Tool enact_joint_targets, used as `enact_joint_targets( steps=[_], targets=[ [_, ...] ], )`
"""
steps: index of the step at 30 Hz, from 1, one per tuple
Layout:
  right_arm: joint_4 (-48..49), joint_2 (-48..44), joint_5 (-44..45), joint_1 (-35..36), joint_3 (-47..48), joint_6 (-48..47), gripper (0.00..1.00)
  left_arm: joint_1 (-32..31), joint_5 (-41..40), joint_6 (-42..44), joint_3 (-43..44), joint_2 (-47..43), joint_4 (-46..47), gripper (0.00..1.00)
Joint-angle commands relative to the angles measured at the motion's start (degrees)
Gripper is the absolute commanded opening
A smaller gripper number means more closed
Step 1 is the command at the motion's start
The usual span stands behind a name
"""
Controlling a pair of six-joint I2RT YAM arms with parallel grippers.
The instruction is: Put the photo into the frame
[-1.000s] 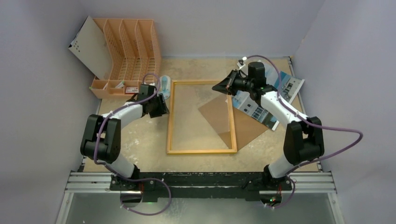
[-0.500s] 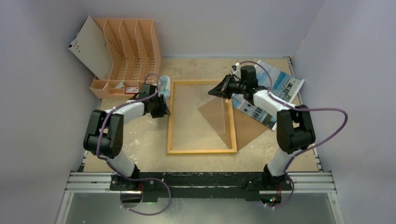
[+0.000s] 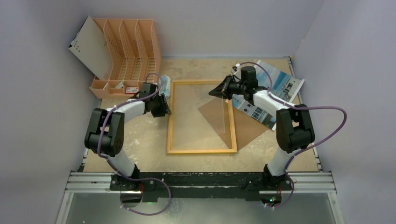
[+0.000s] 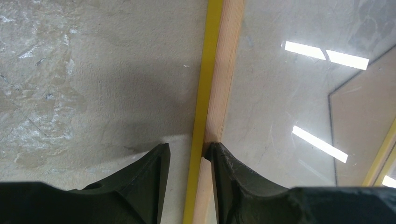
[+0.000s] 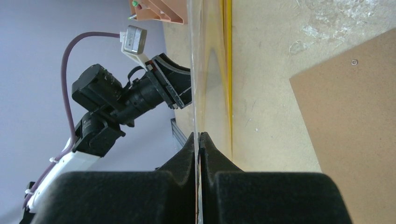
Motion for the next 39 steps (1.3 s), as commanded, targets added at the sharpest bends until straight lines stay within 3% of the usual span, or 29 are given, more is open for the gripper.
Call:
enact_joint_targets(
  steps=[1, 14, 28, 39],
  targets=[
    [0.28, -2.86, -2.42, 0.37, -1.28, 1.32, 0.00, 0.16, -1.50, -0.66, 1.03, 1.91, 0.10, 0.39],
    [0.93, -3.77, -5.48, 0.30, -1.91, 6.18, 0.00, 0.17, -2.60, -0.87, 1.01, 2.12, -0.60, 0.25],
    [-1.04, -5.94, -5.70, 0.18, -4.04, 6.82, 0.00, 0.17, -3.52, -1.14, 1.32, 1.54, -0.92, 0.20],
    [-4.85, -2.27, -6.43, -2.24, -1.77, 2.67, 0.00, 0.14, -3.46, -0.62, 1.44, 0.35, -1.40, 0.19]
  ],
)
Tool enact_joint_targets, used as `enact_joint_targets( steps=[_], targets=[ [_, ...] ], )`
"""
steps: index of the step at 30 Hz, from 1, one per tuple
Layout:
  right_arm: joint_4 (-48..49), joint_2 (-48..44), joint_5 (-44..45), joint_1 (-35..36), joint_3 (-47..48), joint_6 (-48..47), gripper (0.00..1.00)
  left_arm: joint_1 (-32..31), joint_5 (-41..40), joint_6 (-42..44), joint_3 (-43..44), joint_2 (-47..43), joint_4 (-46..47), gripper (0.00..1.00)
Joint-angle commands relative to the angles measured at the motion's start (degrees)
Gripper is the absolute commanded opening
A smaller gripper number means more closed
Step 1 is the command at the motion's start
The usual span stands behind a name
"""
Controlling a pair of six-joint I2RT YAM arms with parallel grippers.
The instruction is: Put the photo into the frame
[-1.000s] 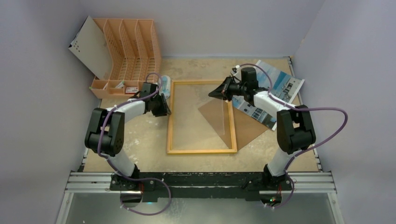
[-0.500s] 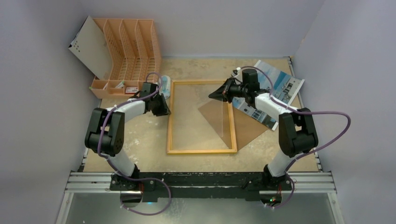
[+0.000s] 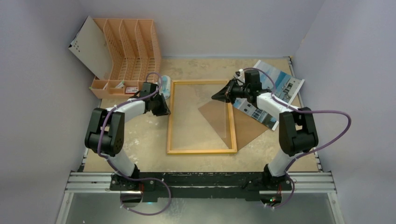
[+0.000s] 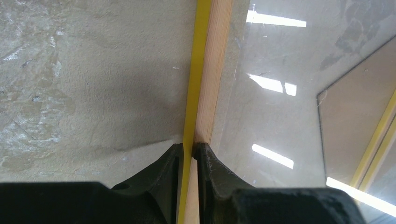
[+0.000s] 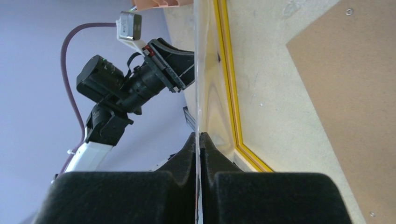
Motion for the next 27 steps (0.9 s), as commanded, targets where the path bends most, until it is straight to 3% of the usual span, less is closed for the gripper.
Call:
enact_joint_targets(
  steps=[1, 27],
  targets=[
    [-1.55, 1.58, -3.33, -0.42, 2.20, -1.22, 0.00, 0.19, -4.18, 0.75, 0.80, -0.02, -1.43, 0.20],
    [-4.30, 7.22, -3.91, -0.44, 3.01, -8.59, 0.00, 0.21, -3.16, -0.22, 1.73, 0.97, -0.54, 0.19]
  ],
)
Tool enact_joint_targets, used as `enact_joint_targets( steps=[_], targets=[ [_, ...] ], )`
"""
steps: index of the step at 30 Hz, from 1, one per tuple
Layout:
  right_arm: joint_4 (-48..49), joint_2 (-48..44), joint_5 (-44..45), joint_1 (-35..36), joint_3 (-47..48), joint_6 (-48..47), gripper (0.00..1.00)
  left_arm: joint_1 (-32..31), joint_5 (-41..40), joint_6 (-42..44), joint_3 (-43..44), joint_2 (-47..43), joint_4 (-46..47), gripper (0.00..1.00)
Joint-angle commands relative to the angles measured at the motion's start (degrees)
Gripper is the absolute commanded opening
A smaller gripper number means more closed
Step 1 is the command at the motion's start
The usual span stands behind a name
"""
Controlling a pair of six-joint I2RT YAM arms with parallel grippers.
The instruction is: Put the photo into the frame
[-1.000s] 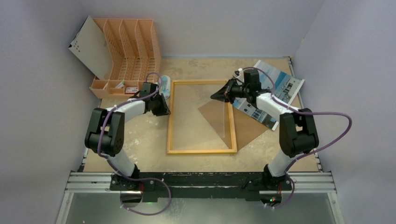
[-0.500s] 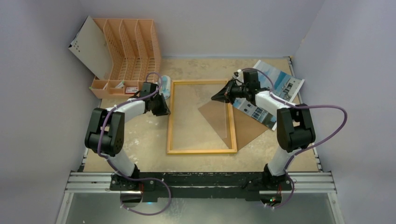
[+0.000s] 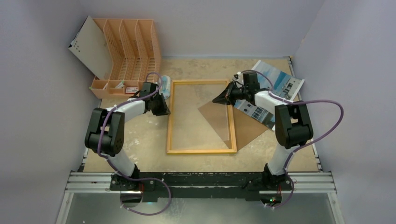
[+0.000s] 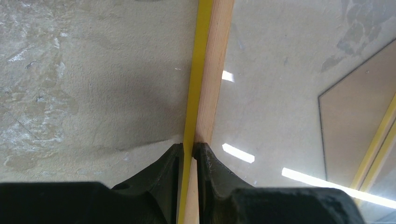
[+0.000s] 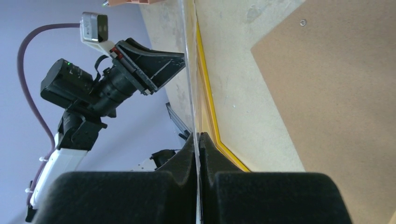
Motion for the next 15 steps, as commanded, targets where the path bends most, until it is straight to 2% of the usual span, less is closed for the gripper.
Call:
enact_joint_targets(
  steps=[1, 6, 15],
  targets=[
    [-1.45, 1.43, -2.37, 0.43, 1.10, -2.55, 0.00, 0.21, -3.06, -0.28, 1.52, 1.03, -0.25, 0.19],
    [-1.77, 2.92, -1.62, 0.53, 1.47, -6.27, 0.16, 0.23, -2.97, -0.51, 1.77, 1.16, -0.16, 0.19],
    [0.15, 4.92, -0.30, 0.48, 1.76, -15.11, 0.24, 0.22, -2.70, -0.86, 1.77, 1.61, 0.01, 0.19]
  ],
)
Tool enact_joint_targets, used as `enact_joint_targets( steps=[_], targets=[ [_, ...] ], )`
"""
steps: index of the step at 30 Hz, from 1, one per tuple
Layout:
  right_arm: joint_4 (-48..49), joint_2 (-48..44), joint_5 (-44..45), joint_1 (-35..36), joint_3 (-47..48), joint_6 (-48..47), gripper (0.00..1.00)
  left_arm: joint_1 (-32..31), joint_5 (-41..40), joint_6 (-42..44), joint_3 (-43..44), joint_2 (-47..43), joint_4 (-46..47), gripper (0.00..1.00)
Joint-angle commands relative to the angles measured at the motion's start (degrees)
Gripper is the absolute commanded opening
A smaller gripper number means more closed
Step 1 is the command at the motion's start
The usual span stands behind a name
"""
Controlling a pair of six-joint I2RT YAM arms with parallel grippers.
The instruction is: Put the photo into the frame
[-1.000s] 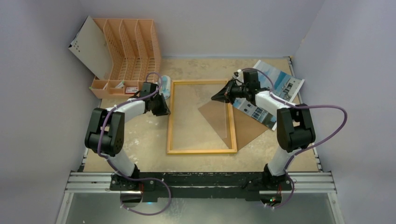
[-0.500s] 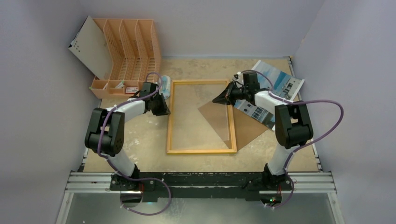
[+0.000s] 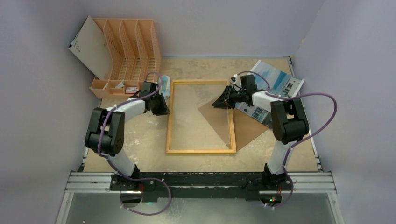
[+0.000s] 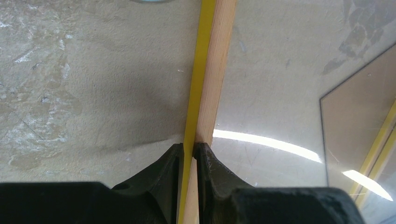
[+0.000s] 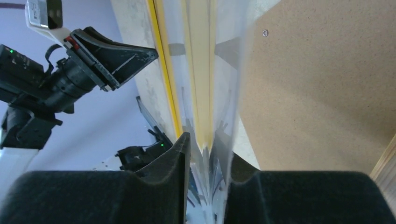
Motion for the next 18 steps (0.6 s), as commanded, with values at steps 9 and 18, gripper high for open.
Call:
enact_joint_targets(
  steps=[9, 18],
  targets=[
    [-1.63, 0.98, 4.28, 0.62, 2.83, -12.19, 0.34, 0.18, 0.78, -0.40, 1.74, 1.99, 1.47, 0.21],
    [-1.63, 3.16, 5.92, 0.68, 3.28, -13.89, 0.36, 0.14, 2.29, 0.37, 1.96, 1.75, 2.63, 0.24]
  ],
)
